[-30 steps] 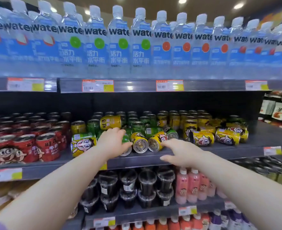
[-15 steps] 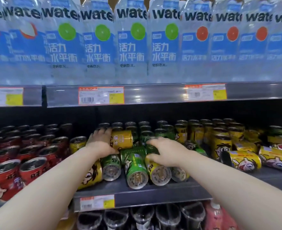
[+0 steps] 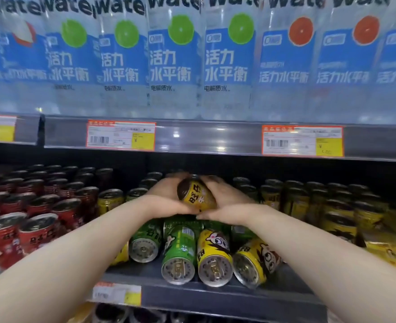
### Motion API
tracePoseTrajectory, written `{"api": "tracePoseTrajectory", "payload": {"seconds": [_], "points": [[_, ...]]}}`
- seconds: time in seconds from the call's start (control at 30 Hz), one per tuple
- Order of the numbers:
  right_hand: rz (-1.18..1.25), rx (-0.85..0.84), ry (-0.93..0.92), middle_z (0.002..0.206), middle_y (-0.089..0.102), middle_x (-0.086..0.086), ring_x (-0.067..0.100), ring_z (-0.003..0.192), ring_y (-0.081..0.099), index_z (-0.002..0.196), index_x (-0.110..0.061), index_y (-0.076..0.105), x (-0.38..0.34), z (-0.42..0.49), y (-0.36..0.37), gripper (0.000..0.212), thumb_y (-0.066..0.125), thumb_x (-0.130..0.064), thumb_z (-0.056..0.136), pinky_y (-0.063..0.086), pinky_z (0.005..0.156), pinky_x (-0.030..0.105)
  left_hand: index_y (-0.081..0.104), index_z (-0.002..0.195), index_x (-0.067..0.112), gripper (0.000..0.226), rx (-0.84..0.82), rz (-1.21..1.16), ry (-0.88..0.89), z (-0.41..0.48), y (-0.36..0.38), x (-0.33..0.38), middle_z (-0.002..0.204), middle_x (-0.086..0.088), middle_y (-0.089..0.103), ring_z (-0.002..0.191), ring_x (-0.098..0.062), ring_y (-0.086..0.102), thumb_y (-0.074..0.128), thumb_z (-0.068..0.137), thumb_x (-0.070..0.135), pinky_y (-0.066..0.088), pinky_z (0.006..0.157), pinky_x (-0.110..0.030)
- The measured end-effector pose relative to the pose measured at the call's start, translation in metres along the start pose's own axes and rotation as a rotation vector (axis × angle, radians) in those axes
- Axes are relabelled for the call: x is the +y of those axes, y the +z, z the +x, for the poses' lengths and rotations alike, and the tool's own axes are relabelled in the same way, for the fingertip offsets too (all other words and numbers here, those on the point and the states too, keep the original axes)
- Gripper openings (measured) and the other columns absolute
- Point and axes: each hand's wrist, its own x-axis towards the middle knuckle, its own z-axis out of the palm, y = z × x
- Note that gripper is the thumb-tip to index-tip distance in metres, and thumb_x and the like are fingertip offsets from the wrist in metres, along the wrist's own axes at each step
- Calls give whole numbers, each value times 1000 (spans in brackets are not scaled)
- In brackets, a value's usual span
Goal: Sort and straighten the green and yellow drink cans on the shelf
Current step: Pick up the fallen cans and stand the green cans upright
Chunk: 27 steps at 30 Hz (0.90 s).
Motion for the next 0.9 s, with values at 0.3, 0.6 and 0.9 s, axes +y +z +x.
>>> {"api": "tracePoseTrajectory", "payload": {"seconds": [0.3,0.6,0.9], "points": [[255,200,61,147,38,1,18,129,43,146,-37,-10,52,-25,-23,120,79,-42,67,39,103,28,43,136,24,77,52,-175,185,26,23,70,135,4,50,122,-12,47,79,69,34,36,102,-23],[318,347,429,136,43,2,19,124,44,139,-19,31,136,-51,-55,91,83,-32,65,37,101,27,28,145,29,70,-200,-2,158,44,80,105,151,1,31,136,-19,33,58,84,49,30,108,-28],[139,240,607,133,48,10,29,120,50,136,-24,30,183,-56,-42,90,83,-36,64,47,92,35,29,143,32,62,-341,397,153,38,105,89,152,0,32,137,-25,32,44,88,57,31,111,-36]]}}
